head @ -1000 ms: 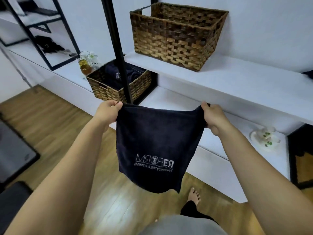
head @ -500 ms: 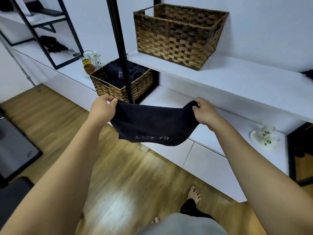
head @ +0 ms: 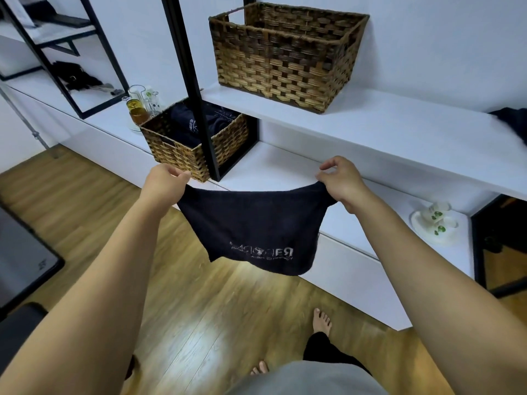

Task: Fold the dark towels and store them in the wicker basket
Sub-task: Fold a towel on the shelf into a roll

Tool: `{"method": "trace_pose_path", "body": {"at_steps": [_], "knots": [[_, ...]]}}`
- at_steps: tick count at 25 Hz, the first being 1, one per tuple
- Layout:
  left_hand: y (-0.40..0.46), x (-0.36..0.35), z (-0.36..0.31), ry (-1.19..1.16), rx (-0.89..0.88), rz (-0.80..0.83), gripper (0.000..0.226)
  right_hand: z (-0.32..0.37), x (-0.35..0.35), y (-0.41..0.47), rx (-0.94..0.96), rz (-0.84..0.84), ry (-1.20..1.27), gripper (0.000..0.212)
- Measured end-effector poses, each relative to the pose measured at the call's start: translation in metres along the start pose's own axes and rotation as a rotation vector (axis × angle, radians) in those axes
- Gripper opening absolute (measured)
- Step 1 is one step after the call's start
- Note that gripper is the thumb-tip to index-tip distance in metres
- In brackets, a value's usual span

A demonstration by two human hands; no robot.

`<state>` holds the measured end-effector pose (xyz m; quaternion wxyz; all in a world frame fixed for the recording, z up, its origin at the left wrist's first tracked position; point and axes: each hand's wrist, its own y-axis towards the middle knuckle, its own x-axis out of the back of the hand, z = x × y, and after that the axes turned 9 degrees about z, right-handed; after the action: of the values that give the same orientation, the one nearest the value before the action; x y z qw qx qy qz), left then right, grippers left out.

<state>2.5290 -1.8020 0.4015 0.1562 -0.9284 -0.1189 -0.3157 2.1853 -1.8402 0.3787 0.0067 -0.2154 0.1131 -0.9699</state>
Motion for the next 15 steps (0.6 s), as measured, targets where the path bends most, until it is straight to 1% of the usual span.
{"method": "trace_pose_path", "body": {"at_steps": [3,8,12,13,15], "knots": [[-0.001,-0.004,-0.004,-0.051,0.006,0.027,0.017,-0.006,0.006,0.002,-0.033,0.026,0.025,0.019],[-0.006,-0.006,-0.012,-0.039,0.005,0.067,0.011,-0.009,0.019,0.018,-0.113,0.087,0.106,0.009],[-0.005,-0.012,-0.027,-0.031,0.038,0.097,0.014,-0.012,0.034,0.028,-0.166,0.198,0.255,0.015],[-0.004,-0.014,-0.03,-0.016,0.05,0.101,0.017,-0.013,0.038,0.029,-0.161,0.214,0.258,0.016],[-0.001,-0.021,-0.035,0.002,0.07,0.097,0.023,-0.015,0.048,0.03,-0.13,0.229,0.194,0.028]]}}
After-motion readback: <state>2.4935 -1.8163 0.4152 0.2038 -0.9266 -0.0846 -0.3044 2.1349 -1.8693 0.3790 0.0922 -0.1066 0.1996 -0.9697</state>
